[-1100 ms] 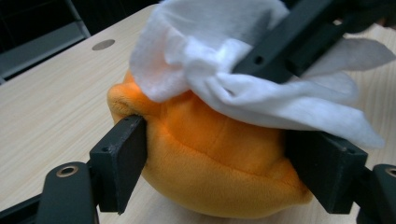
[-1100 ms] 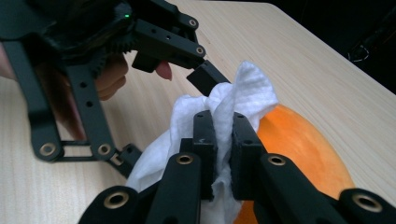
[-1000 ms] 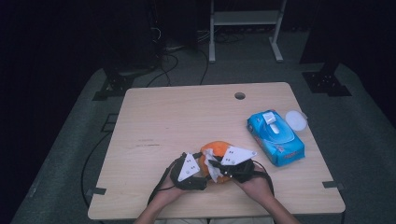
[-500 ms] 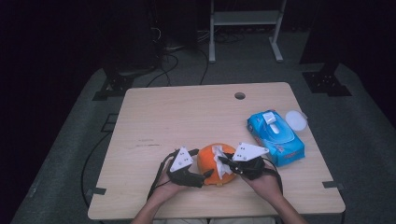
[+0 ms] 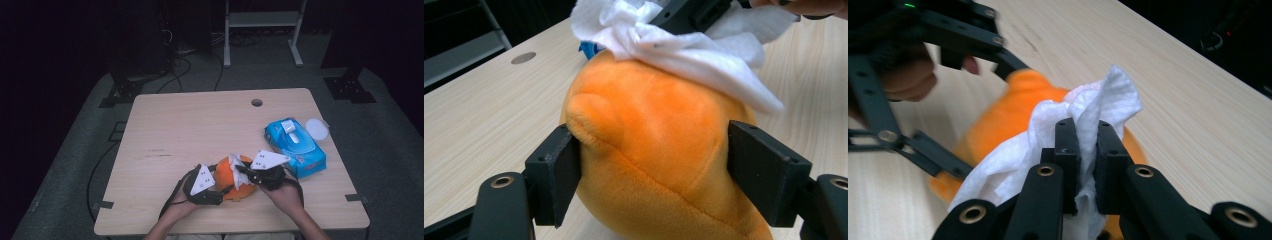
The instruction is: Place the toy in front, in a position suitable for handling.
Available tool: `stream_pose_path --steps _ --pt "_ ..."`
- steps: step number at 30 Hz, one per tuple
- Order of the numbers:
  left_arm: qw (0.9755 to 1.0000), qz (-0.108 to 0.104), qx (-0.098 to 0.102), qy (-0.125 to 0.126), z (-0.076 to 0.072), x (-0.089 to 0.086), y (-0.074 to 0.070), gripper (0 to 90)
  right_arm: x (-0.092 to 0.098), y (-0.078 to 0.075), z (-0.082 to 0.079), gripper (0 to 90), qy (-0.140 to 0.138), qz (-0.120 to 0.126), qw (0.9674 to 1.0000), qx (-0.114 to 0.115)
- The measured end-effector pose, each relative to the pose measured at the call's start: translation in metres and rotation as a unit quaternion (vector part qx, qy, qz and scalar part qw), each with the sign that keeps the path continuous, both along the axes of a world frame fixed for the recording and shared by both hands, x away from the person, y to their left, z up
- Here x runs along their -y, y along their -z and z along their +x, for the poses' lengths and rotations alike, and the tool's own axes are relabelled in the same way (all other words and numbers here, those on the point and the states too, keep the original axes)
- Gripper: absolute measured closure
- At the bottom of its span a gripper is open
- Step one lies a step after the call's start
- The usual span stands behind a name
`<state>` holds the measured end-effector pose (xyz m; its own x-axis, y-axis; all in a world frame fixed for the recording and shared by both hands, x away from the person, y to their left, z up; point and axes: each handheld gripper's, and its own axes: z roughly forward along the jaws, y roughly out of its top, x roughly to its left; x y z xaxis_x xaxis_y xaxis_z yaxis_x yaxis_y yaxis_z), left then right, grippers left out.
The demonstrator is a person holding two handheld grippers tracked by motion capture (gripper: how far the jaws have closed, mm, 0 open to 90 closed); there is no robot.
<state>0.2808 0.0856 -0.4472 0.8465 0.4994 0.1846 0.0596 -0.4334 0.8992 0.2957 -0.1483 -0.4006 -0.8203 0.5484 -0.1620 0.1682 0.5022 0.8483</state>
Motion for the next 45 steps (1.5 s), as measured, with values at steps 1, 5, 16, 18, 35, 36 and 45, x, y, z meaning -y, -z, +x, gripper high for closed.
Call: stream_pose_path --steps 1,5,16,18,35,36,45 --pt "1.0000 0.003 0.002 0.002 -0.001 0.002 0.000 25.1 0.003 0.000 0.001 82.4 0.001 0.003 1.0000 -0.004" --pt "0.9998 0.012 0.014 0.005 -0.003 0.004 -0.001 25.1 -0.011 0.001 -0.009 82.4 -0.020 0.002 0.9998 0.002" --pt "0.9994 0.028 0.021 0.007 -0.006 0.003 -0.001 26.3 0.005 0.002 0.005 82.2 0.006 0.014 0.9999 -0.006" --pt "0.9994 0.029 0.019 0.006 -0.006 0.004 -0.001 26.3 0.013 0.004 0.011 82.2 0.016 0.021 0.9995 -0.017" --pt "0.9995 0.020 0.023 -0.013 0.001 -0.003 -0.009 13.5 -0.004 0.001 -0.005 82.2 -0.041 -0.005 0.9990 -0.020" --pt "0.9995 0.020 0.023 -0.013 0.001 -0.003 -0.009 13.5 -0.004 0.001 -0.005 82.2 -0.041 -0.005 0.9990 -0.020" --pt "0.9989 0.041 0.016 -0.018 0.004 -0.006 -0.001 26.5 0.016 0.002 0.008 82.3 -0.013 0.015 0.9991 -0.038"
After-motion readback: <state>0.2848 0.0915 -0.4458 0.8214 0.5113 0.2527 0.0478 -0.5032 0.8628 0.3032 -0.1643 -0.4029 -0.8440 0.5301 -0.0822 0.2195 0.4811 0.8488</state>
